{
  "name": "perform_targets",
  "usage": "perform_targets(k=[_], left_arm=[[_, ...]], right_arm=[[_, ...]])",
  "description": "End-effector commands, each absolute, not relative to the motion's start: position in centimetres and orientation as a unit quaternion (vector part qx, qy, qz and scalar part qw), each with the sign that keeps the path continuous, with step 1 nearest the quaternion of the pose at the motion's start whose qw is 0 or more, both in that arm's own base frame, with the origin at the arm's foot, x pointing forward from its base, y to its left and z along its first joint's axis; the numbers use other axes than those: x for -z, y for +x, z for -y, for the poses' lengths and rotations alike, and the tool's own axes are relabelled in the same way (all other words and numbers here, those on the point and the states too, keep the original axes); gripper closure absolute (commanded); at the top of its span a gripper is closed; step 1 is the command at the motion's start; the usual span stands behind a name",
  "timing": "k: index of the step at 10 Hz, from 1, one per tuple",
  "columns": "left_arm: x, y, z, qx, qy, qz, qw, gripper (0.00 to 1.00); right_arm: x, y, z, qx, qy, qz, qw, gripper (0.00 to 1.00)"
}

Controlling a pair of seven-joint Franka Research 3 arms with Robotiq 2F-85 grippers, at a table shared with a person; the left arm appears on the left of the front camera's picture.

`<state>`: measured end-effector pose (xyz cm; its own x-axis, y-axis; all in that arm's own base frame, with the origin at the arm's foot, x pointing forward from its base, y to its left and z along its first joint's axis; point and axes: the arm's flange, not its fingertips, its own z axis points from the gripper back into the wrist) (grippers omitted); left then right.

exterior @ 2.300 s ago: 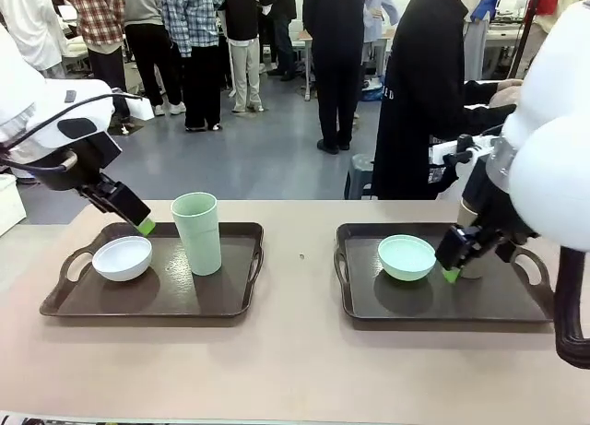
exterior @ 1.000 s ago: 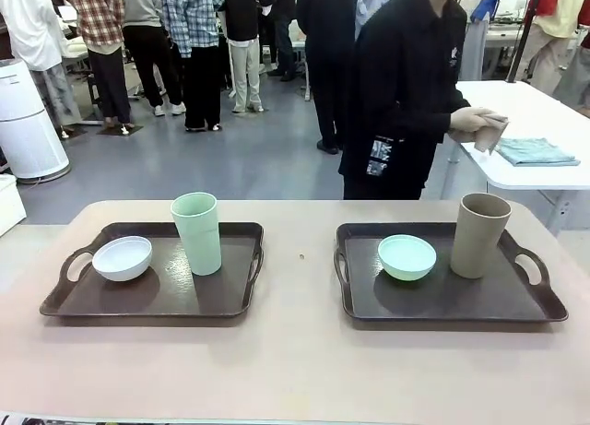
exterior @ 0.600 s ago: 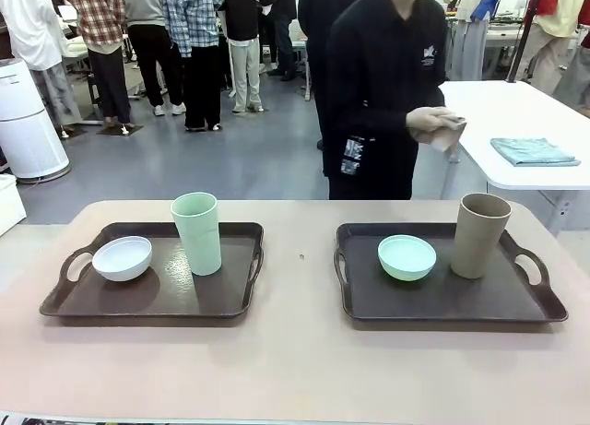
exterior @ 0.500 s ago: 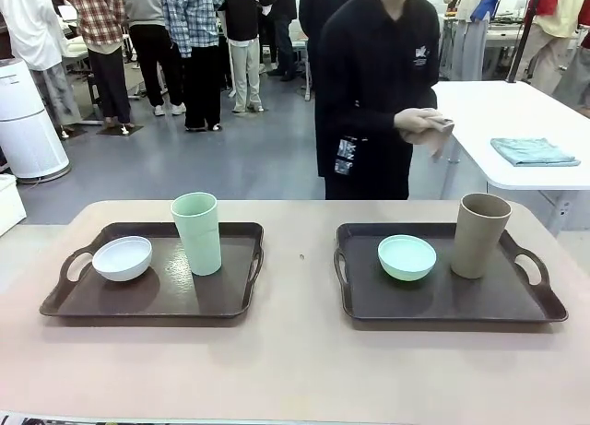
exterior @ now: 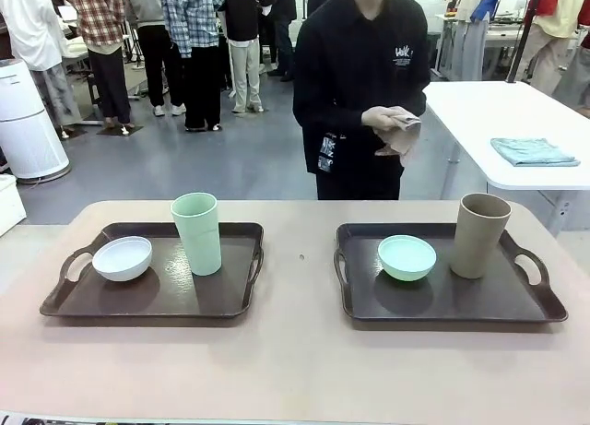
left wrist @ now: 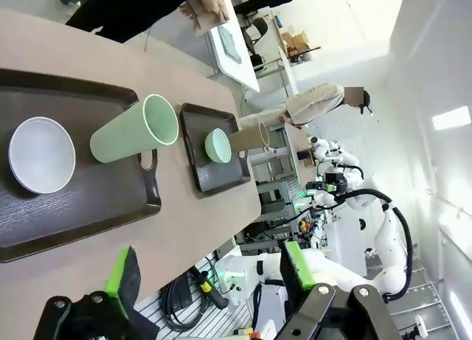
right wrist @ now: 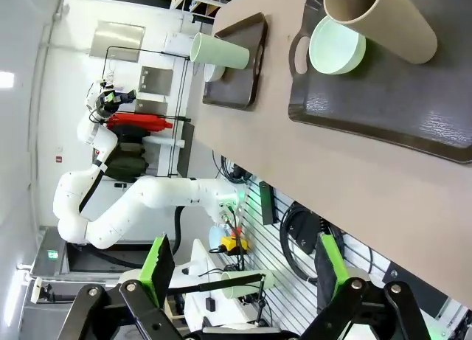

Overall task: Set up a tray with a mat and arrange the tableware.
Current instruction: Pick up the Picnic Bowl and Reusable plastic cup from the Handle tray in front of the human's position and hold them in the air.

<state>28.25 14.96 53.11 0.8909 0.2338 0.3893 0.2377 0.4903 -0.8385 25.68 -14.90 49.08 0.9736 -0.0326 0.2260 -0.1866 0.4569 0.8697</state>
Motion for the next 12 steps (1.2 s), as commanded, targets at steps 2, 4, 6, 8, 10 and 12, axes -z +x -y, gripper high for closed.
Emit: perform_targets(k=[2,4,6,8,10,12], left_arm=[[-52.86,28.37,-14.77,0.011,-0.510,0.244,0.825,0.00],[-52.86,28.37,-14.77,0.011,-0.510,0.244,0.825,0.00],[-52.86,28.37,-14.77,0.011,-0.510,0.244,0.825,0.00],[-52.86,28.37,-14.77,0.011,-0.510,0.244,0.825,0.00],[-52.86,28.37,-14.77,0.011,-0.510,0.244,0.825,0.00],[-52.86,28.37,-14.77,0.011,-0.510,0.244,0.825,0.00]], right_arm=[[-48.79,25.67,14.51,-0.042,0.527,0.115,0.841,0.00],[-48.79,25.67,14.51,-0.042,0.527,0.115,0.841,0.00],[-48.79,25.67,14.51,-0.042,0.527,0.115,0.841,0.00],[-48.79,25.67,14.51,-0.042,0.527,0.115,0.841,0.00],[-48.79,25.67,14.51,-0.042,0.527,0.115,0.841,0.00],[-48.79,25.67,14.51,-0.042,0.527,0.115,0.841,0.00]])
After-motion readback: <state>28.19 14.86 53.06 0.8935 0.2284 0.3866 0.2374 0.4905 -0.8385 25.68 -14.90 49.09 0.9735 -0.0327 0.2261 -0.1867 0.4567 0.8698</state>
